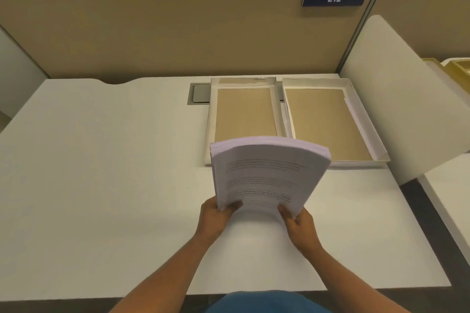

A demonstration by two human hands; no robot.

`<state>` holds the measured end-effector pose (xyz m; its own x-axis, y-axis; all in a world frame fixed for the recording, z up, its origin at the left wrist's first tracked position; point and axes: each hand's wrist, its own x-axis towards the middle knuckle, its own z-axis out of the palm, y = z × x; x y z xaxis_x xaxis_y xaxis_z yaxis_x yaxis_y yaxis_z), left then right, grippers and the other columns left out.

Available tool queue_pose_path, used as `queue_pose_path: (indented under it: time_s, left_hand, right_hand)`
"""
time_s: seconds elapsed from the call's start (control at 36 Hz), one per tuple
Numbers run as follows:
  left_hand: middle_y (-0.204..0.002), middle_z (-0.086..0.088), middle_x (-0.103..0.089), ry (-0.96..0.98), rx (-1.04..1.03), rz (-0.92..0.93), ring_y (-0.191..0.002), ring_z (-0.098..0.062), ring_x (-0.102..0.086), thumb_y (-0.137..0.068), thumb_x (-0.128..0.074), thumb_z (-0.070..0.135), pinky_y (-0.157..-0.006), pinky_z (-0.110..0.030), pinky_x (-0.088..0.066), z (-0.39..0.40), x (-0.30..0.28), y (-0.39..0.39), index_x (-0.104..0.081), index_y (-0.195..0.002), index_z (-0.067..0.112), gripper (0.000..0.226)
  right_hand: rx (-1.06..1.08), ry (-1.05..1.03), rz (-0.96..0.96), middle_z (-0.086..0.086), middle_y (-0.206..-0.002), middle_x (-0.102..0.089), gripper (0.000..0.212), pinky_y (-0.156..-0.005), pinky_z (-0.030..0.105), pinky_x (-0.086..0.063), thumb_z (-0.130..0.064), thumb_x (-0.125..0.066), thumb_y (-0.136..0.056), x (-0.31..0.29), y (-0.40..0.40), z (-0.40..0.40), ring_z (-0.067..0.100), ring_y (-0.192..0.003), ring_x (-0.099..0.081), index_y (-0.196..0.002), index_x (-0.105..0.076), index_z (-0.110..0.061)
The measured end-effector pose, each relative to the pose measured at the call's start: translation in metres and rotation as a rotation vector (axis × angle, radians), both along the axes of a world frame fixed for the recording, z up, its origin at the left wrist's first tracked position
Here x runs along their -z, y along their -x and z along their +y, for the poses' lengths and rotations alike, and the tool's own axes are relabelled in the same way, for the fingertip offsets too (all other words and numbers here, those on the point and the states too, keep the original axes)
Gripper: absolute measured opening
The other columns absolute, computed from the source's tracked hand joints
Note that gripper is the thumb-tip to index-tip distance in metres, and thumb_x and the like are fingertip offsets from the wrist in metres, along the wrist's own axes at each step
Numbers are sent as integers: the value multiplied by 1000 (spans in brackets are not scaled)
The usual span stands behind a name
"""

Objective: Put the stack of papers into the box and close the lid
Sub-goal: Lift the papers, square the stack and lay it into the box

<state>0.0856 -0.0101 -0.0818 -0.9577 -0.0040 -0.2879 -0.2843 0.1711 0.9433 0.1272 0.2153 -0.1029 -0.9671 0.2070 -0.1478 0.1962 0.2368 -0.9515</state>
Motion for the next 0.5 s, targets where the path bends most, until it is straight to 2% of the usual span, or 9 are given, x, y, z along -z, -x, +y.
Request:
queue_pose_path:
  time_s: [0.06,0.17,0.31,0.42,0.5]
  left_hand:
    - [-89,21,-77,6,12,-6,-81,3,-71,-77,-83,34,-66,-16,-56,0,2,2,-76,-83,51,19]
    - [-90,21,-77,7,19,-18,-83,2,-72,-77,-84,29,-68,-11,-54,-1,4,13,-77,-85,40,16]
    - [-89,26,-76,0,69,-41,-86,5,-72,-77,-84,28,-71,-13,-56,-3,2,32,-75,-91,37,20]
    - [-93,22,-77,-22,96,-50,-90,1,-73,-75,-86,29,-76,-16,-58,-7,0,56,-75,-101,31,28]
    - [-93,20,-77,-22,98,-28,-89,0,-74,-75,-86,28,-76,-18,-59,-8,-7,78,-74,-96,36,26]
  right_hand:
    - [-9,-5,-26,-24,-112,-63,24,-69,5,-51,-31,-56,-96,3,-1,1,4,-101,-63,-118,-53,-42]
    - [-8,-3,-43,-29,-110,-64,25,-67,6,-52,-35,-57,-94,2,4,2,-8,-100,-63,-115,-54,-49]
    - [-23,-46,-43,-28,-108,-67,22,-71,10,-54,-31,-58,-96,-1,20,6,-7,-100,-64,-112,-57,-45]
    - [-74,-76,-31,-24,-113,-66,24,-74,5,-49,-32,-58,-96,-9,42,10,-15,-100,-62,-120,-59,-32]
    - [-108,-81,-14,-20,-113,-68,29,-74,3,-48,-33,-59,-95,-18,63,11,-16,-100,-61,-123,-61,-26]
